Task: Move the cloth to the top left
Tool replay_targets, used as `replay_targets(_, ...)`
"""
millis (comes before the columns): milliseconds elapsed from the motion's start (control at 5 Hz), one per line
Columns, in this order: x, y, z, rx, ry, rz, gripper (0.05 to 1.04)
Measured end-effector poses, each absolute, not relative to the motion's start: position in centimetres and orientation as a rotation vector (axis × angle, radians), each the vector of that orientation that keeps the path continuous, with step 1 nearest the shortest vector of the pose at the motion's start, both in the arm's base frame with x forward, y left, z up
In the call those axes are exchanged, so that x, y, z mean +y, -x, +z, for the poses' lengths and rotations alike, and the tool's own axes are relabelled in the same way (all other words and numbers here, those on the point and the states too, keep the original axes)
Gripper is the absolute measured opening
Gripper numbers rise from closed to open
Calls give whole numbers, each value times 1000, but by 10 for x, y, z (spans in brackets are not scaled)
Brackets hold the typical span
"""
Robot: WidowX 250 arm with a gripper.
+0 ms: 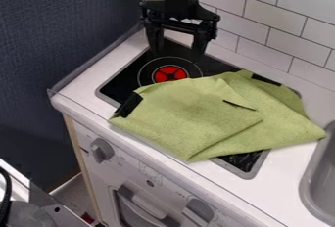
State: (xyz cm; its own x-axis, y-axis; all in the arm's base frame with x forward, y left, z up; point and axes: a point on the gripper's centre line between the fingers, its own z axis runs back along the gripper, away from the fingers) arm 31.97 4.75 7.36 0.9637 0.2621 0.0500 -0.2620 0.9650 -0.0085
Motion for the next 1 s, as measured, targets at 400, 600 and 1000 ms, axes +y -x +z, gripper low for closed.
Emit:
replay_targets(400,20,-319,48,25,25,162,999)
replay_targets(600,-22,-318,45,44,101,77,999)
replay_targets(1000,-81,-328,-6,109,139,-56,999)
